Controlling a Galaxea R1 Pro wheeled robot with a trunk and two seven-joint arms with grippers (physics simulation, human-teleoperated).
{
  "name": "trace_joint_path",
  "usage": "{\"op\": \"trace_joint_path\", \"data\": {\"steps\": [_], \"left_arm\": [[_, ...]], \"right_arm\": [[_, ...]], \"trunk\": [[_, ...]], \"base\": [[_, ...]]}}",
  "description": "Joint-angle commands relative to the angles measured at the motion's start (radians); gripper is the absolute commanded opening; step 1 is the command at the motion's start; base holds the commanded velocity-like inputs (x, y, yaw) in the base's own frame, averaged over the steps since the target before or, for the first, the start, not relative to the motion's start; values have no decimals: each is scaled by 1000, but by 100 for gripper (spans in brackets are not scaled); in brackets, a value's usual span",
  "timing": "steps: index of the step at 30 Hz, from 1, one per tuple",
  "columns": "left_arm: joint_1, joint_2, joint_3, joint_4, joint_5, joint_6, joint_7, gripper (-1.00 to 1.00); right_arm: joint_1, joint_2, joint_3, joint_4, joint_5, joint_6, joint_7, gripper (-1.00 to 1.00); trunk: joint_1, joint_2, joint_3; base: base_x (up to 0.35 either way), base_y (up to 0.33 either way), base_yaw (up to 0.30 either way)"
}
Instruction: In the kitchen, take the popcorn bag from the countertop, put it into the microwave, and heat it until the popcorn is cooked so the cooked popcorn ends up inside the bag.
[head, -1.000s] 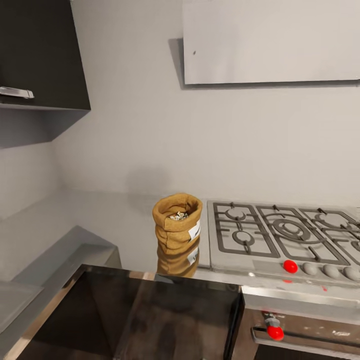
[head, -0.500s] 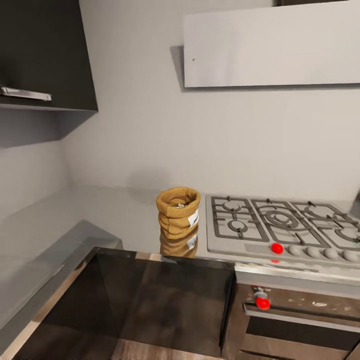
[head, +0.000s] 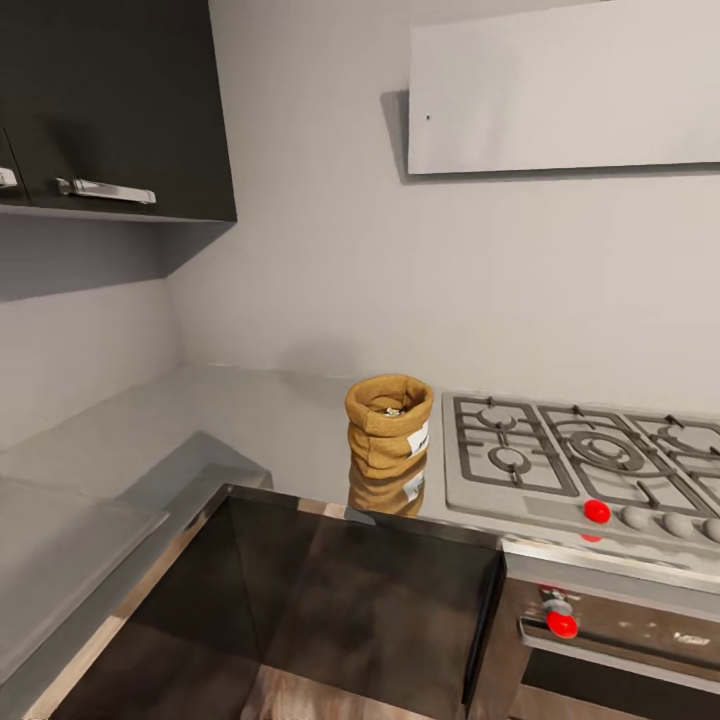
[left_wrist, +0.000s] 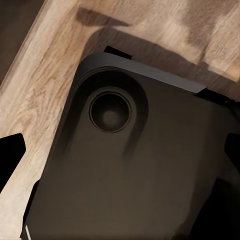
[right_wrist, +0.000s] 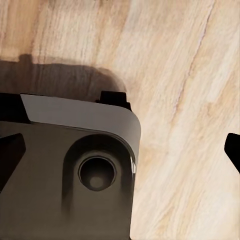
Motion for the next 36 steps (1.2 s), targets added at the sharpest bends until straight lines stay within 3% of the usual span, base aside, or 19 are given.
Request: {"op": "trace_joint_path", "data": {"steps": [1,36], "left_arm": [[0,0,-2,-1,5,-2,0,100],[0,-2,5,-2,11,2,5,100]], "right_arm": [[-1,-1,-8,3,9,-6,1,100],[-1,-1,-8,3,8,-12,1,100]], "trunk": [[0,0,-1],[0,0,-1]], "base": [[0,0,18],[0,0,1]]}}
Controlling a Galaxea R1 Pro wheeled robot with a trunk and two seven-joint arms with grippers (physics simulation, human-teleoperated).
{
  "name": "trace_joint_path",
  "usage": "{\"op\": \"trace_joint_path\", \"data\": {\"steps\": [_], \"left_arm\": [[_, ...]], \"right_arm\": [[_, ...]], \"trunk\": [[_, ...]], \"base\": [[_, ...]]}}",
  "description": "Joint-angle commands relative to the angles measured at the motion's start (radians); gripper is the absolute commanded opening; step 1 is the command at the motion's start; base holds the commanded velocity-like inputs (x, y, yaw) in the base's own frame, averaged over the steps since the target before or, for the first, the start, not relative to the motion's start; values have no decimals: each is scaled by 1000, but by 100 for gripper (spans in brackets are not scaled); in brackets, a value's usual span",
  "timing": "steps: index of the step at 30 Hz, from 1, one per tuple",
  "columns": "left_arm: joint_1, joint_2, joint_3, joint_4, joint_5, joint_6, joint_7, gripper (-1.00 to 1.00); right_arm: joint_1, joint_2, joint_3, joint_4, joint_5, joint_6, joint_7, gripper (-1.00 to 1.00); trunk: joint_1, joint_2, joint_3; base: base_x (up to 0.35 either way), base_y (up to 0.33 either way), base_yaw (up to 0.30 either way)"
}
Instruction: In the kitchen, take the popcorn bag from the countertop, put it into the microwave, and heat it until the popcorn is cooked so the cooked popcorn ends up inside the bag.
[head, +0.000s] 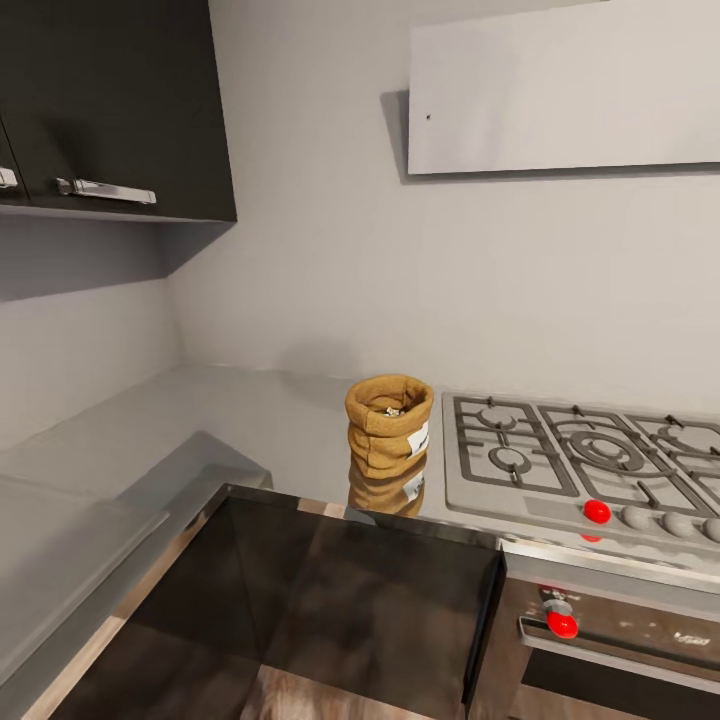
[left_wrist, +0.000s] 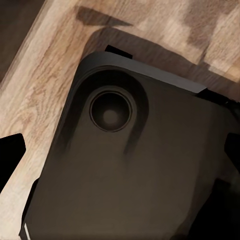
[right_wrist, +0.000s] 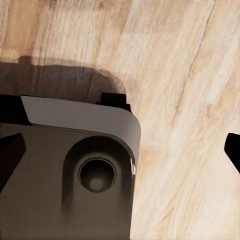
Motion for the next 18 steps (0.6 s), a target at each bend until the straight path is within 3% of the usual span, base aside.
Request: {"op": "trace_joint_path", "data": {"steps": [1,5,18], "left_arm": [[0,0,-1,-1,5,-2,1,100],[0,0,-1,-1,5,-3,2,100],[0,0,-3,1,-5,-3,2,100]], "right_arm": [[-1,0,-9,3,9,-6,1,100],[-1,0,-9,3,9,-6,1,100],[-1,1,-8,3,10,-7,1,100]], "trunk": [[0,-1,-1],[0,-1,-1],[-50,90,40]], "base": [[0,0,0],[0,0,0],[0,0,0]]}}
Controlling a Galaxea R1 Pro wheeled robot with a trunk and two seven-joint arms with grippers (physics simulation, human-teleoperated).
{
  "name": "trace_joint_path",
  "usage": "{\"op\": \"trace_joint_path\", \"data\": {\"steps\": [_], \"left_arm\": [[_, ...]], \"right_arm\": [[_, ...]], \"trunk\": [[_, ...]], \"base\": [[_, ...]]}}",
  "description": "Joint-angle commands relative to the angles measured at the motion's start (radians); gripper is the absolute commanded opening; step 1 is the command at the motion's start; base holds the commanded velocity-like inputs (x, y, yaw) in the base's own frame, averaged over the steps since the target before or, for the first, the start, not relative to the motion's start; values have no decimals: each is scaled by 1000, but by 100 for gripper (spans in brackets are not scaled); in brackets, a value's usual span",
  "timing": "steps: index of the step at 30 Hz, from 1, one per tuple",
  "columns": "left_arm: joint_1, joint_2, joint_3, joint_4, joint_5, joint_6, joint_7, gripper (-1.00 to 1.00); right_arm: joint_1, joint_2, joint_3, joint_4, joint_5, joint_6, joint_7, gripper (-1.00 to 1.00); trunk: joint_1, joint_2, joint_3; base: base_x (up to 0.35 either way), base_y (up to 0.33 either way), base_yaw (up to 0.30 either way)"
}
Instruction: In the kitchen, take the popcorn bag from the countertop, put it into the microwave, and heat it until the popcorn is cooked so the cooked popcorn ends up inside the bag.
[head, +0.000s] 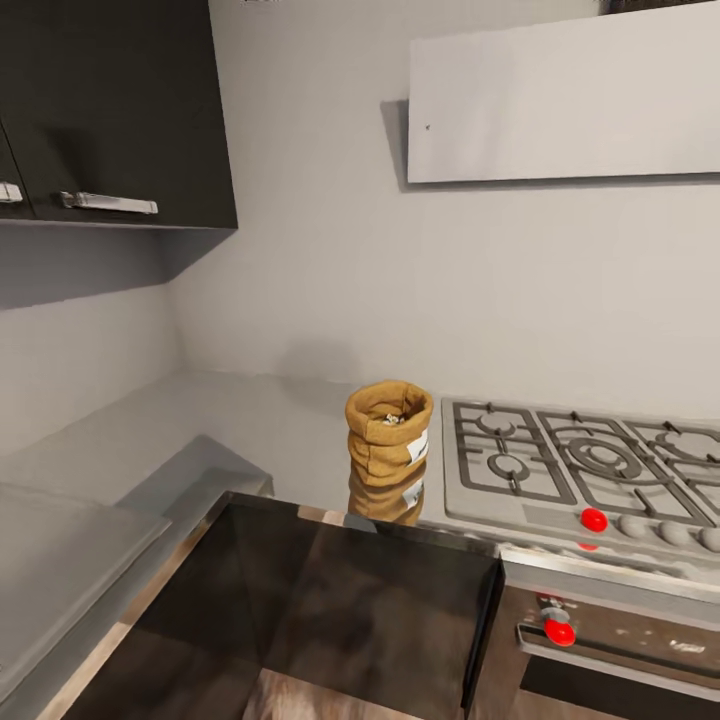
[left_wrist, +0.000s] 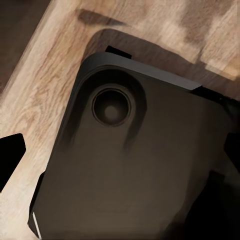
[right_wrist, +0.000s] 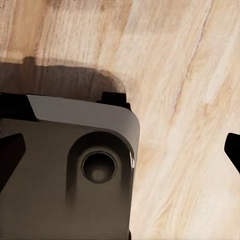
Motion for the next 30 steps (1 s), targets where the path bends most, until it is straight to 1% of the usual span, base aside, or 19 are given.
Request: {"op": "trace_joint_path", "data": {"steps": [1,30], "left_arm": [[0,0,-2,-1,3,-2,1,100],[0,-1,-6,-1,0,-7,1,100]], "right_arm": [[-1,-1,-9,3,9,-6,1,100],[-1,0,-9,3,9,-8,1,100]], "trunk": [[-4,7,2],[-115,210,93]], "base": [[0,0,0],[0,0,0]]}}
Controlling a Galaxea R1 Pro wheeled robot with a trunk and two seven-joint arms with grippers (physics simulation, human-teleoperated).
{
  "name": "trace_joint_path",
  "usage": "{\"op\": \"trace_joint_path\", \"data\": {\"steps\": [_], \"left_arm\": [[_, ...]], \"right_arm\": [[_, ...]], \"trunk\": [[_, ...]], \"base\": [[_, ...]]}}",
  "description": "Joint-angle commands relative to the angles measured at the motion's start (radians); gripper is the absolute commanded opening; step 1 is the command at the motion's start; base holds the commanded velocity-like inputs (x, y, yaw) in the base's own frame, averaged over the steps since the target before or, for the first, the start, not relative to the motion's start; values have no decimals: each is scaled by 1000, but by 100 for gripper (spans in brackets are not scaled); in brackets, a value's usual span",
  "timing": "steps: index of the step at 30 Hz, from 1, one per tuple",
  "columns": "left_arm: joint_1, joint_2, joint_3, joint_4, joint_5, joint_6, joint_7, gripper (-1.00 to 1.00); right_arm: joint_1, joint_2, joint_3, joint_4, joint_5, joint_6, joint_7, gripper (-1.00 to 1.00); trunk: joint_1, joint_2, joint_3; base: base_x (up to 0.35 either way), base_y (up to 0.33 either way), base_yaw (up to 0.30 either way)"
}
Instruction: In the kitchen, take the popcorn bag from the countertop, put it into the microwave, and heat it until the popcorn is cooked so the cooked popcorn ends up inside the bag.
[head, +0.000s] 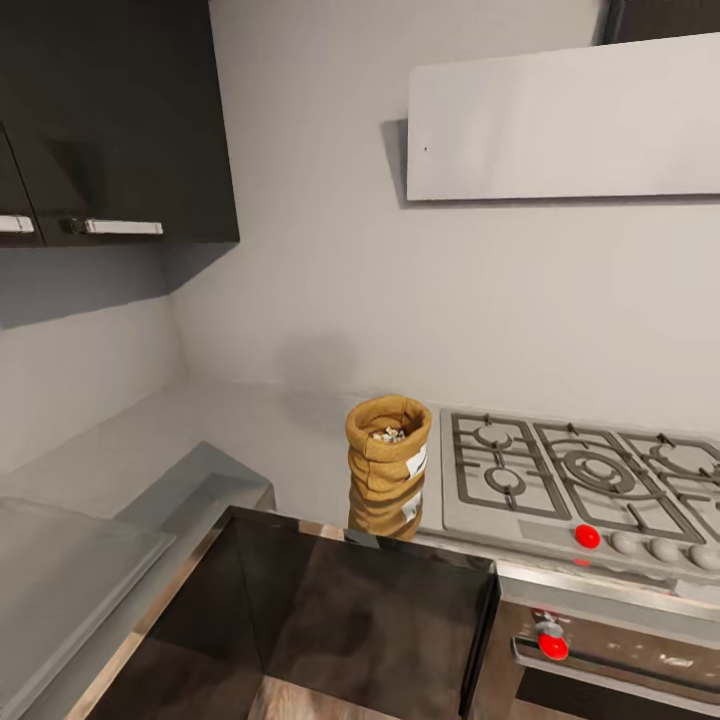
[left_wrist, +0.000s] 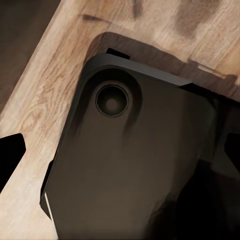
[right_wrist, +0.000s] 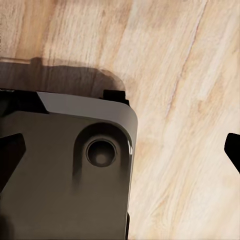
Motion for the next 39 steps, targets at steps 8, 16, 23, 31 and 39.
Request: {"op": "trace_joint_path", "data": {"steps": [8,16,23,31,39], "left_arm": [[0,1,-2,-1,12,-2,1,100],[0,1,0,-1,15,-2,1,100],[0,1,1,-1,17,-2,1,100],[0,0,-3,-1,6,-1,0,100],[0,1,-3,-1,6,0,-1,100]], "right_arm": [[-1,-1,-8,3,8,-6,1,100],[-1,-9,-3,0,19,-2,-3,100],[-1,4,-3,-129,23,29,-3,100],[-1,44,120,-682,27,429,119,100],[-1,57,274,-1190,18,816,223,100]], "trunk": [[-15,28,12],[-15,28,12],[-15,28,12],[-15,28,12],[-15,28,12]], "base": [[0,0,0],[0,0,0],[0,0,0],[0,0,0],[0,0,0]]}}
